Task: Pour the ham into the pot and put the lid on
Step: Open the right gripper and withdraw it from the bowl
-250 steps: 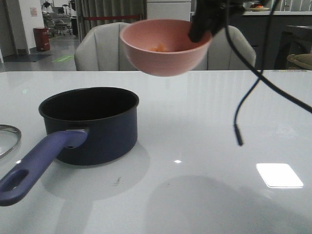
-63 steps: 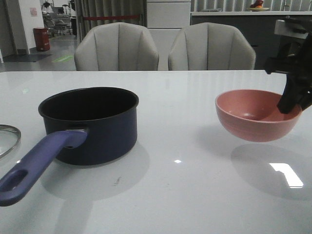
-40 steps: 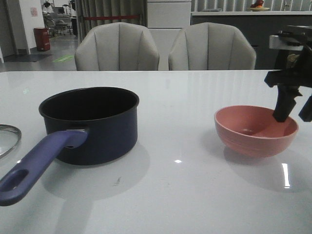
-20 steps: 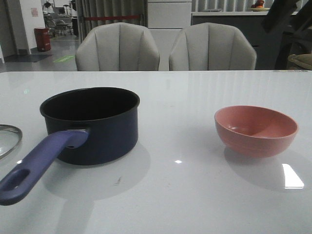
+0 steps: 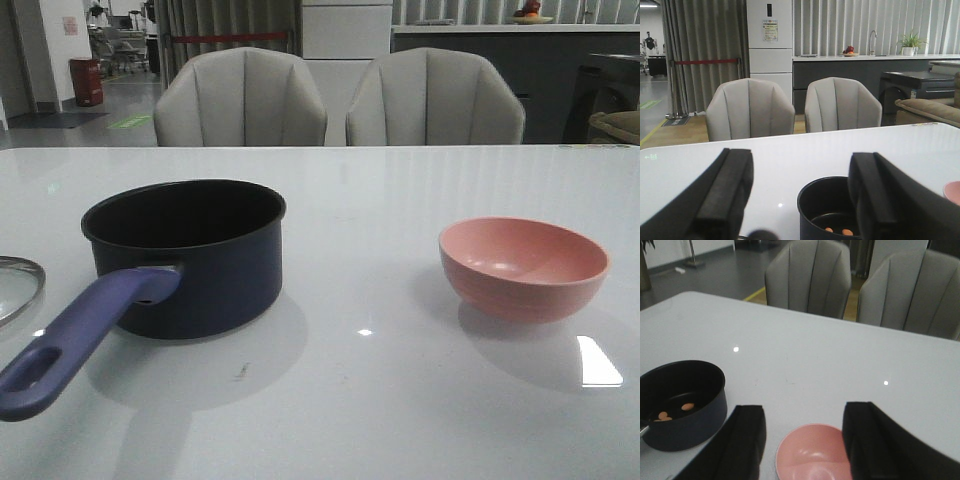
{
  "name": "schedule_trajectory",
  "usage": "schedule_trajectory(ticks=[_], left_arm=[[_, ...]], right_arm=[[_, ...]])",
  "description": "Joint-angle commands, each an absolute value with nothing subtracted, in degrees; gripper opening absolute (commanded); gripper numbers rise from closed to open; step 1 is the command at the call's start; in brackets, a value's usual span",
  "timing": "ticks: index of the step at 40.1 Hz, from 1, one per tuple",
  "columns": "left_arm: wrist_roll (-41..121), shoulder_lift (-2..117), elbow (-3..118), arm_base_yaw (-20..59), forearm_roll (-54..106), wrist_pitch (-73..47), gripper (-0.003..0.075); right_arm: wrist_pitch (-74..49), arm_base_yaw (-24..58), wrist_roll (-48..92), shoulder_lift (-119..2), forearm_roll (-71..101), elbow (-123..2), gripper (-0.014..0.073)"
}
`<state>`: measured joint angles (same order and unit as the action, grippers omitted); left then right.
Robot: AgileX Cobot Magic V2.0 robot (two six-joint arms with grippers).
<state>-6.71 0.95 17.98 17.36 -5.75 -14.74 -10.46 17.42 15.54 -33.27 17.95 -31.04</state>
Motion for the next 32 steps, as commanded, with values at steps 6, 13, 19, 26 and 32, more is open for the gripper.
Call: schedule_trajectory(ticks=[6, 13, 19, 26, 32], left_arm=[[-7.22, 1.79, 19.54, 17.71, -5.20, -9.73, 0.0455], [-7.22, 1.79, 18.79, 17.71, -5.20, -9.73, 0.0455], [-7.22, 1.79, 17.19, 17.71, -5.20, -9.46, 0.0455], [-7.22, 1.79, 15.89, 17.71, -4.33, -9.20, 0.0455], [-7.22, 1.79, 15.78, 17.71, -3.03, -9.20, 0.0455]], right_arm=[[-3.90, 17.49, 16.21, -20.50, 18.51, -21.05, 0.0464], [-3.83, 17.49, 16.21, -18.03, 18.51, -17.61, 0.0464], [-4.23, 17.49, 16.21, -18.03, 18.51, -17.49, 0.0458], [-4.23, 17.49, 16.21, -18.03, 18.51, -17.49, 0.0210], [-4.23, 17.49, 16.21, -18.03, 18.51, -17.49, 0.0158]])
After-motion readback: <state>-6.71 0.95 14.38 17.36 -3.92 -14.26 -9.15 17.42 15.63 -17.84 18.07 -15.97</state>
